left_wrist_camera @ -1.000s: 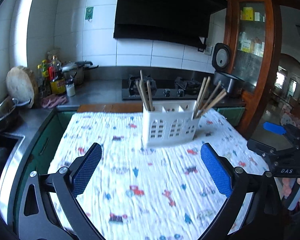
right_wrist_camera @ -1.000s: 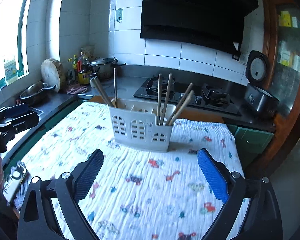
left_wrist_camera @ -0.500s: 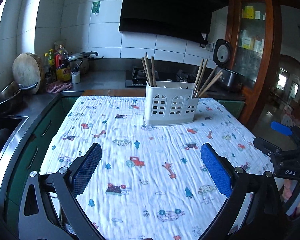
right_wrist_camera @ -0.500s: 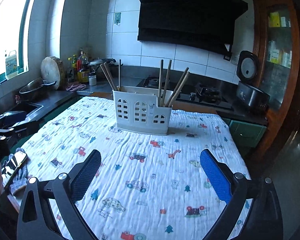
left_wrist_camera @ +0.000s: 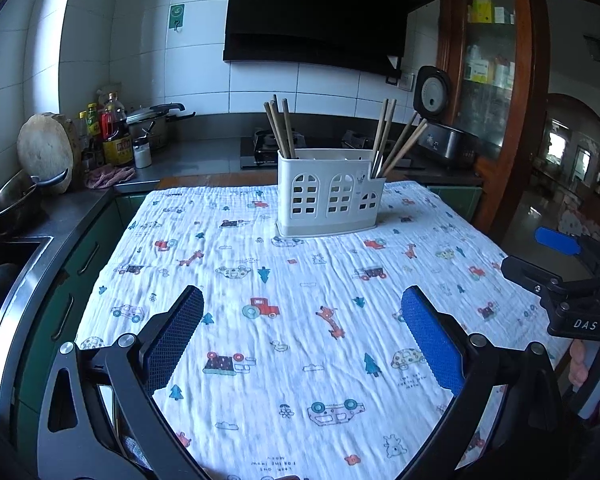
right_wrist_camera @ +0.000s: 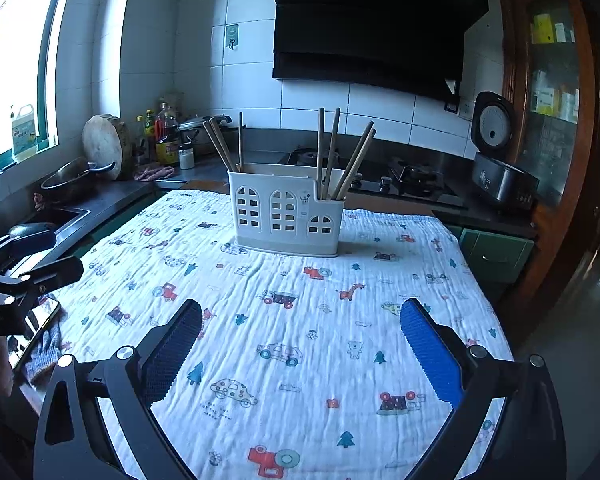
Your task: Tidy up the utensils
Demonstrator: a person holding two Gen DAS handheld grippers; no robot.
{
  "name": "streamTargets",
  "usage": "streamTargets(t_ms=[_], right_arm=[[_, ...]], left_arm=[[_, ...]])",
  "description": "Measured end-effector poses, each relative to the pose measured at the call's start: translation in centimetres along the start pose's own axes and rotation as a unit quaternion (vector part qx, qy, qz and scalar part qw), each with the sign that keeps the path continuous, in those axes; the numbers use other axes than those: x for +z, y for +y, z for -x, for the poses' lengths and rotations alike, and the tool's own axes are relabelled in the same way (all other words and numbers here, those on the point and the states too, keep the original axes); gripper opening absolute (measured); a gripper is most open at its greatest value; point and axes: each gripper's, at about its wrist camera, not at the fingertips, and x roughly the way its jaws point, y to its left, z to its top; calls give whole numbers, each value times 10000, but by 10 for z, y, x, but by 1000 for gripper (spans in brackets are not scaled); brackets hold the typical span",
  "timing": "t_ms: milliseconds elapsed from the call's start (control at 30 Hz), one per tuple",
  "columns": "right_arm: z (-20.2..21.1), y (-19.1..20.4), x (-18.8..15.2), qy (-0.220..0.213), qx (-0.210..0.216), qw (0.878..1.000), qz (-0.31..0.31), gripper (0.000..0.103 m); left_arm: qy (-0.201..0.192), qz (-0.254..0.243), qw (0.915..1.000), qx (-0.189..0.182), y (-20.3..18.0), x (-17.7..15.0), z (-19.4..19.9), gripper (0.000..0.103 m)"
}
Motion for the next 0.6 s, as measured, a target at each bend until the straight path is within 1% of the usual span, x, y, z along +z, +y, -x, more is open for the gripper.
streamTargets(t_ms=[600], right_arm=[[-2, 0, -1, 28, 9, 10000, -72, 96]], left_arm=[[8, -25, 10000, 10, -2, -3, 0, 98]])
